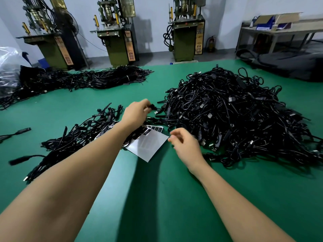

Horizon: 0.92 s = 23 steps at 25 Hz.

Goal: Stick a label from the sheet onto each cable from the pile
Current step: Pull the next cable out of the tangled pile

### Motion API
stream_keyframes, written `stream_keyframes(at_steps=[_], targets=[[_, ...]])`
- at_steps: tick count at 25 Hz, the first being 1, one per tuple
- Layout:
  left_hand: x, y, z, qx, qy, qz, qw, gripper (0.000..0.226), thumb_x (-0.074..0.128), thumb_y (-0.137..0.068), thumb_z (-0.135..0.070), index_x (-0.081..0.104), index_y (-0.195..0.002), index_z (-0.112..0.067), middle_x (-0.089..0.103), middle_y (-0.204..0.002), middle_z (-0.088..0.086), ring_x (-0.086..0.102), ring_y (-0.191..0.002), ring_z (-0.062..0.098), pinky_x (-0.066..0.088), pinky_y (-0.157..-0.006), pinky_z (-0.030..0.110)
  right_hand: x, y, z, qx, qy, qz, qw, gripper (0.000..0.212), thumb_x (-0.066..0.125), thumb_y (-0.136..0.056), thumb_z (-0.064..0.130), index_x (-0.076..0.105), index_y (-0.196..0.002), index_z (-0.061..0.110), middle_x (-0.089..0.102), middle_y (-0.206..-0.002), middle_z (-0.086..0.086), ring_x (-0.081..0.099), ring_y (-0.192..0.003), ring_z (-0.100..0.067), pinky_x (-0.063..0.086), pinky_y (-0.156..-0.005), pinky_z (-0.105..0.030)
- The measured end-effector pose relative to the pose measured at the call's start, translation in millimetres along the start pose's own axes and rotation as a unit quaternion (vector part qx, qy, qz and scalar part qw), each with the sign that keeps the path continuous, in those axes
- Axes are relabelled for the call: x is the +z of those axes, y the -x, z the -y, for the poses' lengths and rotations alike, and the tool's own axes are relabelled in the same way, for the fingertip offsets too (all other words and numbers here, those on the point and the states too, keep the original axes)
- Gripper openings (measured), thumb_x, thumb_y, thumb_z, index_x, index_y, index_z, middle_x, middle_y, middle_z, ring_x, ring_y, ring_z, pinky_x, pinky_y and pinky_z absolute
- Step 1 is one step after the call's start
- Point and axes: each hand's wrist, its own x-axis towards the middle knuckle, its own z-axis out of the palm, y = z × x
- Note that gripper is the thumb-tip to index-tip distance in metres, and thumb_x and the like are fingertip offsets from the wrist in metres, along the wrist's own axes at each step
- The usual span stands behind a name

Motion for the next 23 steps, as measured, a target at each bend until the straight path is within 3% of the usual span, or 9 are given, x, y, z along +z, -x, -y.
stream_keyframes(at_steps=[3,6,10,13,15,19,23], targets=[[-25.6,-11.2,-13.6,-0.072,0.186,-0.062,0.978,0.008,0.048,-0.1,-0.02,0.053,-0.107,-0.019,0.068,-0.092,-0.005,0.05,-0.058,0.01,0.038,-0.045,0.016,4.4,1.6,-2.2,-0.119,0.236,0.106,0.959,0.033,0.05,-0.095,0.033,0.054,-0.128,0.028,0.051,-0.137,0.011,0.043,-0.121,-0.015,0.036,-0.102,-0.032],[-59.5,-17.5,-24.8,-0.096,0.3,-0.1,0.944,0.008,0.047,-0.101,-0.02,0.053,-0.106,-0.019,0.071,-0.091,-0.005,0.044,-0.047,0.001,0.034,-0.041,0.014,9.3,3.3,-1.9,-0.169,0.358,0.137,0.908,0.039,0.045,-0.096,0.042,0.049,-0.132,0.03,0.042,-0.147,0.012,0.03,-0.134,-0.019,0.027,-0.106,-0.034],[-105.3,-18.2,-41.4,-0.069,0.4,-0.142,0.903,0.006,0.045,-0.101,-0.02,0.051,-0.101,-0.02,0.068,-0.096,0.002,0.066,-0.077,0.007,0.05,-0.059,0.015,8.6,4.1,-3.6,-0.156,0.358,0.135,0.911,0.041,0.046,-0.097,0.045,0.049,-0.134,0.029,0.041,-0.147,0.013,0.027,-0.138,-0.018,0.025,-0.11,-0.036],[-137.0,-13.2,-51.3,-0.026,0.456,-0.178,0.871,0.01,0.043,-0.102,-0.02,0.05,-0.095,-0.02,0.06,-0.081,0.003,0.061,-0.065,0.012,0.055,-0.061,0.024,7.5,2.9,-1.8,-0.141,0.351,0.152,0.913,0.037,0.045,-0.096,0.044,0.049,-0.13,0.03,0.041,-0.145,0.016,0.024,-0.138,-0.015,0.022,-0.107,-0.035],[-150.6,-6.0,-52.0,-0.01,0.409,-0.194,0.891,0.013,0.044,-0.102,-0.023,0.052,-0.092,-0.022,0.056,-0.072,-0.003,0.052,-0.054,0.006,0.047,-0.053,0.023,7.4,3.7,-0.6,-0.147,0.349,0.146,0.914,0.036,0.047,-0.095,0.041,0.05,-0.129,0.03,0.043,-0.144,0.017,0.026,-0.136,-0.014,0.024,-0.106,-0.034],[-128.4,26.4,-44.1,-0.041,0.266,-0.052,0.962,0.017,0.051,-0.098,-0.031,0.066,-0.093,-0.024,0.057,-0.063,-0.006,0.044,-0.043,0.001,0.039,-0.042,0.015,6.3,3.0,0.4,-0.148,0.346,0.14,0.916,0.035,0.049,-0.096,0.039,0.053,-0.129,0.029,0.045,-0.142,0.016,0.029,-0.135,-0.014,0.026,-0.108,-0.033],[-62.0,70.6,-27.7,-0.084,0.213,0.138,0.964,0.022,0.055,-0.095,-0.033,0.07,-0.092,-0.017,0.058,-0.053,-0.006,0.041,-0.042,0.006,0.033,-0.04,0.016,6.2,2.0,-0.1,-0.146,0.335,0.139,0.92,0.03,0.051,-0.095,0.037,0.057,-0.122,0.028,0.052,-0.134,0.015,0.034,-0.131,-0.013,0.032,-0.106,-0.033]])
